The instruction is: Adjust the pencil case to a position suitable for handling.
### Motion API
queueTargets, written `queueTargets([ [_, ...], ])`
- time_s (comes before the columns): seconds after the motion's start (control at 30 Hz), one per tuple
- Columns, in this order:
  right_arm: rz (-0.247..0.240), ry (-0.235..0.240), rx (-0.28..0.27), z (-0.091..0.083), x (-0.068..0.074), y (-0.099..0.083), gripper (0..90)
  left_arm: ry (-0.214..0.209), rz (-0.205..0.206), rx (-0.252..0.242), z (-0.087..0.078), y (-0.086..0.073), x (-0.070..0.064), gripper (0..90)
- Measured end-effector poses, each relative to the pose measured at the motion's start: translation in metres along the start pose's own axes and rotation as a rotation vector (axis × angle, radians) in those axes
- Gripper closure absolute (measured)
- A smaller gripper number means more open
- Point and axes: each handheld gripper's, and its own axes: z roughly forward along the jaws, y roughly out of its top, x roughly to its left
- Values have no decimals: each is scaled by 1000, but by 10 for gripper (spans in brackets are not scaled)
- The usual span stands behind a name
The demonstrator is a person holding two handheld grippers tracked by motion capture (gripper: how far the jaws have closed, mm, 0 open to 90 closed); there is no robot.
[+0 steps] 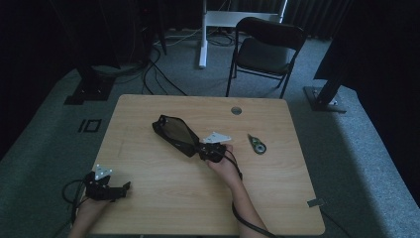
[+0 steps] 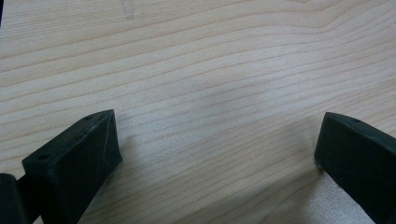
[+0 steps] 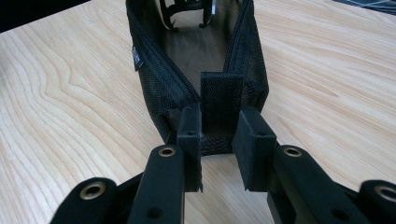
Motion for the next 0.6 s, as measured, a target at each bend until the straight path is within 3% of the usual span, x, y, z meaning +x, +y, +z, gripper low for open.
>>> queueTargets([
  [0.6, 39, -97, -11, -54, -23, -32, 729, -1, 1, 1, 0, 0, 0, 1],
])
